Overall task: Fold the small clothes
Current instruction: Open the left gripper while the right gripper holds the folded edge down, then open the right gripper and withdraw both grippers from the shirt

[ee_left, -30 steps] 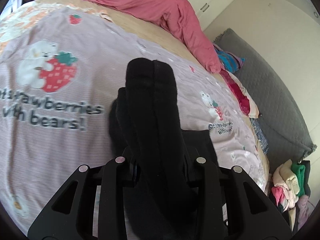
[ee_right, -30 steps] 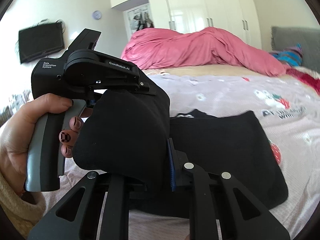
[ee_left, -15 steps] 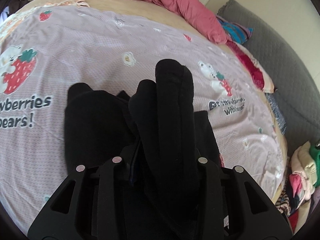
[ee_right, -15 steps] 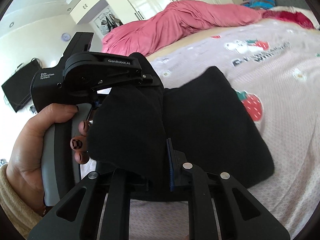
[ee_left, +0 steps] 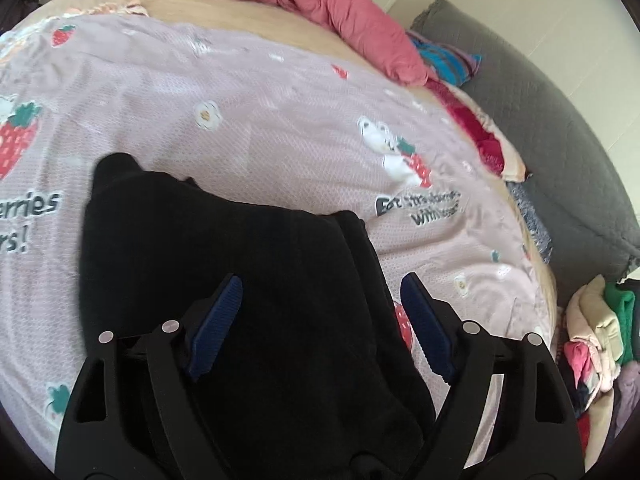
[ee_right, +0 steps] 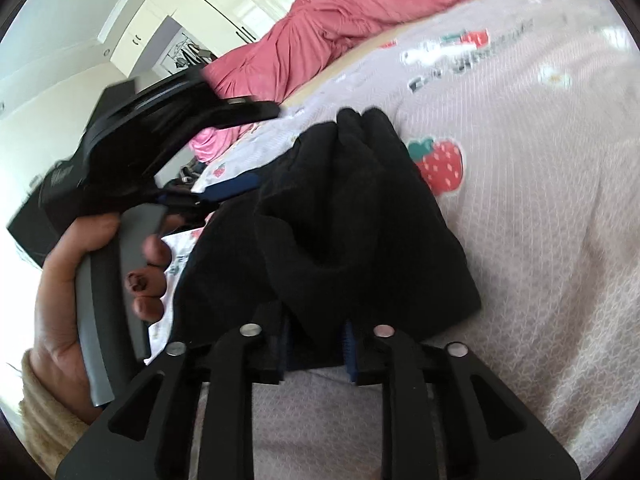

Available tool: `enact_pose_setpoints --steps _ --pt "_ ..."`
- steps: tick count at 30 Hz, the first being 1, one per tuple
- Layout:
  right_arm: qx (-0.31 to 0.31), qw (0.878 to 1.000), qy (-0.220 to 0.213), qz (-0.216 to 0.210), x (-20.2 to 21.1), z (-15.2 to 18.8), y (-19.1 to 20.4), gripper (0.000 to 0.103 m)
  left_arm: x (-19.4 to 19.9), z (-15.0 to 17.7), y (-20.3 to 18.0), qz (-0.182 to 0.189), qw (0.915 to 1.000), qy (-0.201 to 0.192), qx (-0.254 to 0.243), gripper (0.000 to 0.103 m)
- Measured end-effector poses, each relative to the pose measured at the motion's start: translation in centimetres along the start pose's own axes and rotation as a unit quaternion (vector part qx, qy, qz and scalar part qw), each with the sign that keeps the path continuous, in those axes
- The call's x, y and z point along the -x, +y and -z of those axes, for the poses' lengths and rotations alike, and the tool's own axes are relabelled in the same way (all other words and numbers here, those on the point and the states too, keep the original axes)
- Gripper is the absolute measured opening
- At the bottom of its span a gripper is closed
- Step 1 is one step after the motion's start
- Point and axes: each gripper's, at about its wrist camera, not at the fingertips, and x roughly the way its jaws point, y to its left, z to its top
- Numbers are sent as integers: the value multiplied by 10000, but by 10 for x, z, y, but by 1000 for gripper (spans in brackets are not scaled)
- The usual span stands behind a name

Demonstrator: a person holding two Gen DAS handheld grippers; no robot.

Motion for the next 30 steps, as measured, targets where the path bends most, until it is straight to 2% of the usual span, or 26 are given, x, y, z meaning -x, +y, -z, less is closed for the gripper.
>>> enact_pose_setpoints --steps 2,4,5,7,10,13,17,19,20,21,23,24,27,30 --pt "-146 9995 97 -246 5 -2 -4 31 15 5 6 -95 9998 -177 -5 74" --pt "-297 9980 187 -520 11 -7 -6 51 32 15 16 -300 9989 -364 -69 75" --pt "-455 9955 250 -787 14 -12 -8 55 41 20 21 -437 9979 -456 -129 77" --pt "-616 9924 325 -1012 18 -24 -10 63 48 26 28 -700 9960 -513 -233 78" --pt "-401 9942 469 -877 15 -51 -6 71 50 35 38 -877 9947 -481 -244 78" --pt "-110 9949 747 -667 -4 -73 -3 71 43 41 39 -909 9947 -376 -296 78" --pt "-411 9848 1272 -1111 -35 -89 -5 71 37 49 31 -1168 9906 -346 -622 81" --pt "-315 9866 1274 -964 -40 -94 -2 71 37 52 29 -1256 9887 -355 -743 82" --pt "-257 9867 1335 -887 -42 -96 -2 71 36 53 29 -1288 9879 -352 -786 82" --pt "-200 9873 1374 -771 -46 -97 -1 65 37 54 30 -1301 9876 -348 -806 82" --pt "11 9878 1428 -619 -51 -98 1 31 36 53 30 -1324 9871 -320 -838 83" --pt "152 9885 1415 -517 -52 -96 3 22 36 53 30 -1330 9870 -314 -846 83" --pt "534 9903 1222 -391 -43 -95 11 18 35 52 30 -1302 9876 -279 -828 83" --pt "997 9905 906 -261 -23 -101 21 17 36 53 25 -1003 9923 -238 -694 84"
